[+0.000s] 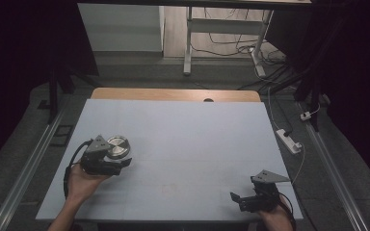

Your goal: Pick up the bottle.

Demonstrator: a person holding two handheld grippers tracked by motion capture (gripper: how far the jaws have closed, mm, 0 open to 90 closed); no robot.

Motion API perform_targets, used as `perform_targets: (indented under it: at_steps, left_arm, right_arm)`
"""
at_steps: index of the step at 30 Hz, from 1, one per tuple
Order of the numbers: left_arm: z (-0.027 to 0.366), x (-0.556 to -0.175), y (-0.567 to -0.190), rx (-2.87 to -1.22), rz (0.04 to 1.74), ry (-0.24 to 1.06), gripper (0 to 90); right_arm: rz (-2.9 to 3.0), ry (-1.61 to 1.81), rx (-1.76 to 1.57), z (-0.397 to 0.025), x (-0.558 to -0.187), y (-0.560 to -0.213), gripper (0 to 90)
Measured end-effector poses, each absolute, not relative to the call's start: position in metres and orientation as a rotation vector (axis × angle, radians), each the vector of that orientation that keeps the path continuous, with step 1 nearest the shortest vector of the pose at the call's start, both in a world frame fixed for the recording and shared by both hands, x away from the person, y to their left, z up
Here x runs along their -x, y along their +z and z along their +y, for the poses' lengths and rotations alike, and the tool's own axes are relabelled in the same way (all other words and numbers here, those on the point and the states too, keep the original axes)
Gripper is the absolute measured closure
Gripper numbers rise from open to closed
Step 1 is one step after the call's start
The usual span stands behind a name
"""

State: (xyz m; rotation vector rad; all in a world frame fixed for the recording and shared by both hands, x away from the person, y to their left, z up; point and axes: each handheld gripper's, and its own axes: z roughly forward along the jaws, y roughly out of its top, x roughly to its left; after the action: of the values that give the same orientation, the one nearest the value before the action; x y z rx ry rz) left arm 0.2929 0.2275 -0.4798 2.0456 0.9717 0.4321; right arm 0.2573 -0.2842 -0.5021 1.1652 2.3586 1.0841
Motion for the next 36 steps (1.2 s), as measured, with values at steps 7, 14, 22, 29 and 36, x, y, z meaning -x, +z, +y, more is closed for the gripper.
perform_targets:
  at_steps: [7, 14, 22, 29, 36]
  left_arm:
    - [0.211, -0.300, -0.470, -2.068, 0.917, 0.412, 15.1]
    - [0.189, -0.308, -0.461, -2.098, 0.843, 0.401, 15.1]
    - [0.166, -0.314, -0.453, -2.101, 0.783, 0.370, 15.1]
    - [0.148, -0.319, -0.450, -2.108, 0.744, 0.351, 15.1]
    - [0.132, -0.322, -0.448, -2.111, 0.705, 0.327, 15.1]
  right_arm:
    - [2.359, 1.086, -1.165, -0.284, -0.257, -0.502, 0.0]
    - [2.360, 1.086, -1.163, -0.284, -0.257, -0.502, 0.0]
    - [2.360, 1.086, -1.161, -0.285, -0.257, -0.502, 0.0]
    - [2.360, 1.088, -1.162, -0.284, -0.257, -0.502, 0.0]
    - [2.363, 1.087, -1.159, -0.284, -0.258, -0.502, 0.0]
